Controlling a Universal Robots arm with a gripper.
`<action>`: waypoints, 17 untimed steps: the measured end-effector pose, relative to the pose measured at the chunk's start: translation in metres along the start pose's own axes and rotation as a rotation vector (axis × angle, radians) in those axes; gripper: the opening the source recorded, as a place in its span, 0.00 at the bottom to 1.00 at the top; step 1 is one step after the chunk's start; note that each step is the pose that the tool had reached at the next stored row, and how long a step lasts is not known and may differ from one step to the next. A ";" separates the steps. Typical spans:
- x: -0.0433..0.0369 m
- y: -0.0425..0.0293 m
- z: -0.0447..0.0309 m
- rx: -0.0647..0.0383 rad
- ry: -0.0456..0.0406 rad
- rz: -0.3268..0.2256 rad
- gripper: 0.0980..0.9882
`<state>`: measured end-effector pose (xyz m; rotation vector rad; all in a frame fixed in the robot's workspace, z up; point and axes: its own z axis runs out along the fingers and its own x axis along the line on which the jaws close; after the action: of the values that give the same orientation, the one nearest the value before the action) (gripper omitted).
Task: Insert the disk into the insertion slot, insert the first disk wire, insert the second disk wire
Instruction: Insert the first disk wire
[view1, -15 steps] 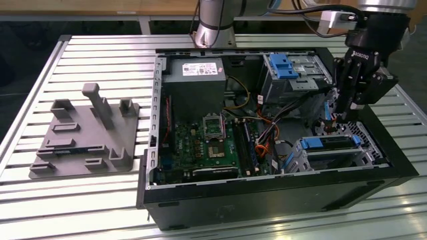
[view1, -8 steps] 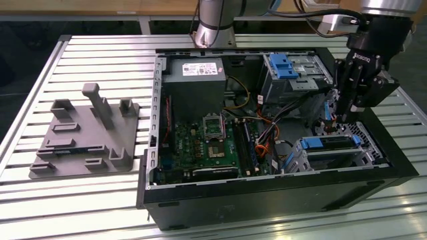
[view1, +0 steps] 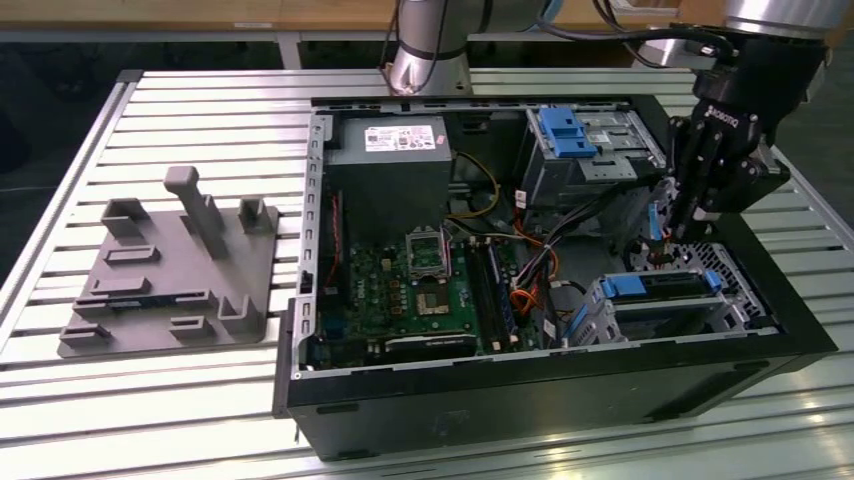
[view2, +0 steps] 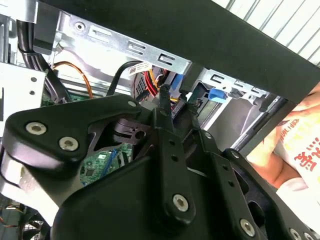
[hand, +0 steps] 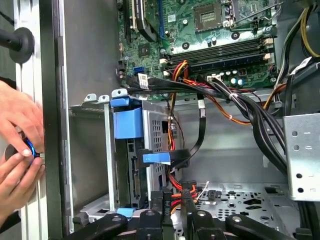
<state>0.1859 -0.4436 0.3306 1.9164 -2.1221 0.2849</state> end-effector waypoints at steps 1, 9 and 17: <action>0.0001 0.0000 0.0000 0.000 0.0000 0.000 0.22; 0.0003 0.0000 -0.0002 0.001 0.0143 0.001 0.22; 0.0004 0.0000 -0.0002 0.002 0.0192 0.001 0.22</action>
<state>0.1858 -0.4439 0.3309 1.9056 -2.1116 0.3042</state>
